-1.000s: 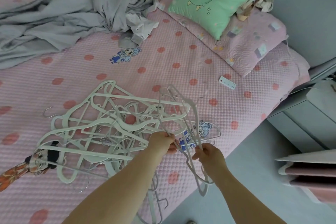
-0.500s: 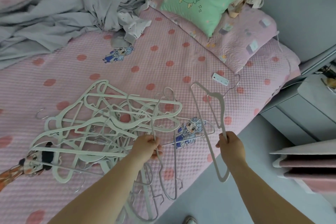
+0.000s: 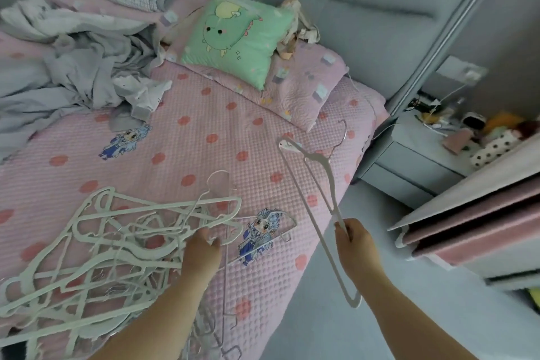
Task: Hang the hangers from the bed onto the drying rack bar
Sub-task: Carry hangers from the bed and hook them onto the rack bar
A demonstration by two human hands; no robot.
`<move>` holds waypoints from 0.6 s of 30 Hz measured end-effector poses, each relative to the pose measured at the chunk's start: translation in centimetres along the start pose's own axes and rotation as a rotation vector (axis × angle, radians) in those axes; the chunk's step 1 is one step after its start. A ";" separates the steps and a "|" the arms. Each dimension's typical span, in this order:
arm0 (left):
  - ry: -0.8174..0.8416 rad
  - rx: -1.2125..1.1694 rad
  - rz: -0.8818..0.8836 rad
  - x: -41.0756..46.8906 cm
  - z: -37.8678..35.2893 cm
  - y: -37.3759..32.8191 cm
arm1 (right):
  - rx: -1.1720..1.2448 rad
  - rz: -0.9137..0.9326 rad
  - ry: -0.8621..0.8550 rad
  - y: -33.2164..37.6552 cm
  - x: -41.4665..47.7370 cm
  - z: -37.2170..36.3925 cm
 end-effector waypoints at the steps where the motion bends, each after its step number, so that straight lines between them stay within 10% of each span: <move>1: 0.090 -0.061 -0.065 -1.2 -0.9 -2.9 | 0.013 -0.009 -0.019 -0.2 -0.3 1.1; 7: 0.480 -0.266 -0.349 -12.8 -4.6 -18.7 | 0.011 -0.031 -0.131 -2.6 -3.6 8.1; 18: 0.685 -0.371 -0.545 -37.6 -9.6 -28.0 | -0.093 -0.059 -0.424 -14.3 -14.7 25.3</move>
Point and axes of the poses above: each hand's wrist, its own x-axis towards the middle knuckle, its own z-axis out of the back of the hand, y = z × x, the point moved 8 cm from there along x, towards the middle knuckle, and after that the axes turned 15 degrees about -y, right-handed, at the moved point
